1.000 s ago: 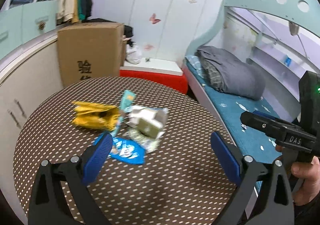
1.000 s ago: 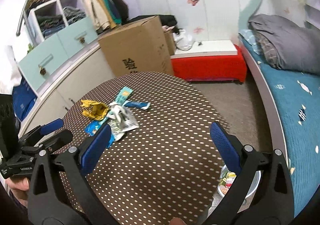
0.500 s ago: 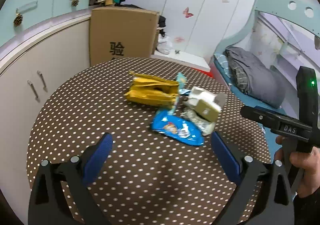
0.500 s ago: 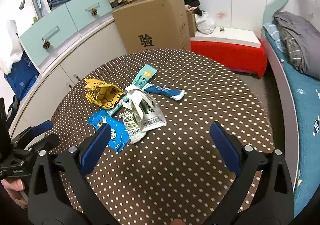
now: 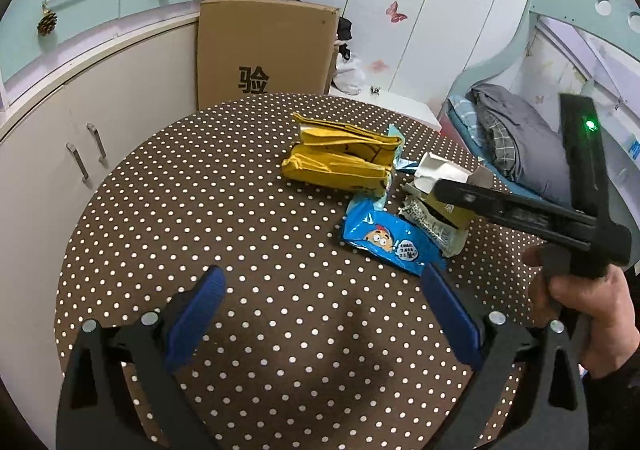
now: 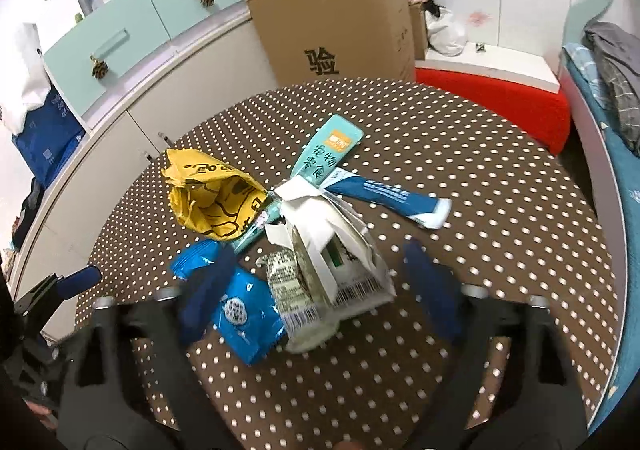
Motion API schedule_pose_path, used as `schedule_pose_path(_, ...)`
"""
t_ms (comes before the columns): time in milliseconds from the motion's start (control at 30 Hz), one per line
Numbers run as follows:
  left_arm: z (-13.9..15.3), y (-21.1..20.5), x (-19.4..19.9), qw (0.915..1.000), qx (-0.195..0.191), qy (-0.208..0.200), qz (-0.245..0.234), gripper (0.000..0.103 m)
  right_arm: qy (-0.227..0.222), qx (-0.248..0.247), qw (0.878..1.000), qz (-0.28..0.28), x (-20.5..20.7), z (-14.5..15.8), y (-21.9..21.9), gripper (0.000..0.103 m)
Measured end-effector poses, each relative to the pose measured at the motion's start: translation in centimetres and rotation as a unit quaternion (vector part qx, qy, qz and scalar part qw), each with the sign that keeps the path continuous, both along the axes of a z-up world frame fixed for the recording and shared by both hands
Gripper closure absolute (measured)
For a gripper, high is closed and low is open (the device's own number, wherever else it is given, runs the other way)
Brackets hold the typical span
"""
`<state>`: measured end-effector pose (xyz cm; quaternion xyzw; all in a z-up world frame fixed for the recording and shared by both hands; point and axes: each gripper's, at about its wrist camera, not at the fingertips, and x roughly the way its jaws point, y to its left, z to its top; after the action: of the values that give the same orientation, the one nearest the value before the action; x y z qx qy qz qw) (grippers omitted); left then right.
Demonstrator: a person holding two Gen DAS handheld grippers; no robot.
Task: Collect trash
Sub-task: 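Grasp the white barcode packet with the right tool while the left tool grasps the blue snack wrapper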
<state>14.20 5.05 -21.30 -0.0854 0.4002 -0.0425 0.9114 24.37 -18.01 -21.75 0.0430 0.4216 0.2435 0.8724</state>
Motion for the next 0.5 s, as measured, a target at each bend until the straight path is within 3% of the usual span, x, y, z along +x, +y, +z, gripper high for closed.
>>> schedule_pose_path(67,-0.1,-0.4,0.3,1.0,0.003,0.001,-0.001,0.007,0.008,0.001,1.0,0.006,0.5,-0.4,0.3,0.06)
schedule_pose_path(500,-1.9,-4.4,5.7,0.9991,0.026,0.034,-0.007,0.007,-0.019,0.025,0.999,-0.021,-3.1,1.3,-5.2,0.061)
